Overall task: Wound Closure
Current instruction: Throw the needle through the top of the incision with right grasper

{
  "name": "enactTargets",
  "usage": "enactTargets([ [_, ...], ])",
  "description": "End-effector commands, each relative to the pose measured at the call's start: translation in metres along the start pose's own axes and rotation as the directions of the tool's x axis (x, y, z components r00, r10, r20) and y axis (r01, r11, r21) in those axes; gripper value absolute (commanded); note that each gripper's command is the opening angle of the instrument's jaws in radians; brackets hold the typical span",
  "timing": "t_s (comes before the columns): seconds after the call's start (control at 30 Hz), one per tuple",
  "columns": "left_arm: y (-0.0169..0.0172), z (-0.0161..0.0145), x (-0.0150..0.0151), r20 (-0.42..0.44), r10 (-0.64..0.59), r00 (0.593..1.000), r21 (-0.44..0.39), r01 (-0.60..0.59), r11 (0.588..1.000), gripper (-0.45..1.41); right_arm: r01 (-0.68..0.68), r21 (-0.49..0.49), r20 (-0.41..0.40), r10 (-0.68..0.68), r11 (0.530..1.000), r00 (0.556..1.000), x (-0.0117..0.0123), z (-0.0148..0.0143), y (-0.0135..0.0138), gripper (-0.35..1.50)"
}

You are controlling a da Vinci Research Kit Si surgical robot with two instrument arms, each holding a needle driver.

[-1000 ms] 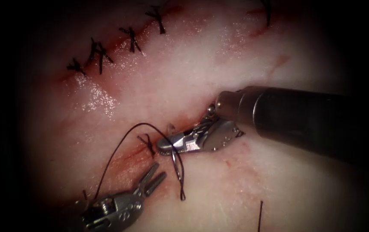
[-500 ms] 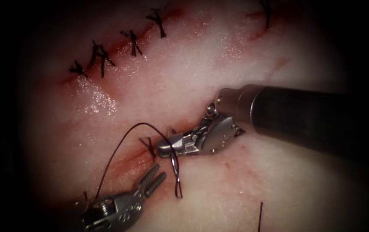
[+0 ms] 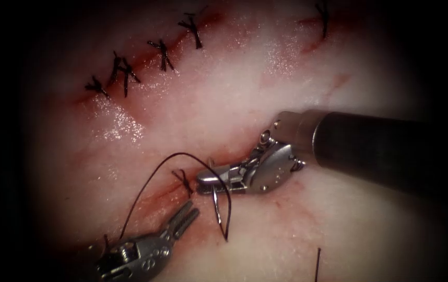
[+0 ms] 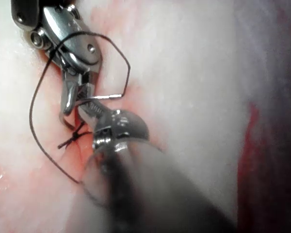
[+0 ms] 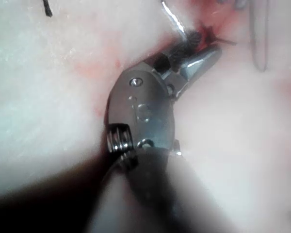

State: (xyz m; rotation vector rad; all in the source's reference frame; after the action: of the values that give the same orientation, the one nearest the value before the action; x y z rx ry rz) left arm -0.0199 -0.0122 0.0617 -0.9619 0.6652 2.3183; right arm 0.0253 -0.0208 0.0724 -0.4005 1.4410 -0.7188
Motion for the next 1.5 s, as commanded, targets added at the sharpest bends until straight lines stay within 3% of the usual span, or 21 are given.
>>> enactTargets([
  [0.03, 0.0003, 0.0008, 0.0000, -0.001, 0.000, 1.000, 0.001, 0.000, 1.000, -0.23, -0.002, -0.006, 0.001, 0.002, 1.000, 1.000, -0.0008, 0.0008, 0.0004, -0.35],
  [0.67, 0.0002, 0.0007, 0.0002, 0.002, -0.001, 1.000, 0.001, 0.001, 1.000, -0.25, -0.171, 0.015, 0.013, 0.171, 0.985, 0.985, -0.0017, 0.0016, -0.0013, -0.35],
  [1.07, 0.0001, 0.0007, 0.0003, 0.002, -0.002, 1.000, 0.001, 0.002, 1.000, -0.30, -0.193, 0.066, 0.011, 0.192, 0.979, 0.981, -0.0015, 0.0022, -0.0034, -0.35],
  [1.5, 0.0001, 0.0006, 0.0002, 0.001, -0.001, 1.000, -0.001, 0.001, 1.000, -0.35, -0.352, 0.101, 0.057, 0.348, 0.931, 0.936, -0.0022, 0.0025, -0.0050, -0.35],
])
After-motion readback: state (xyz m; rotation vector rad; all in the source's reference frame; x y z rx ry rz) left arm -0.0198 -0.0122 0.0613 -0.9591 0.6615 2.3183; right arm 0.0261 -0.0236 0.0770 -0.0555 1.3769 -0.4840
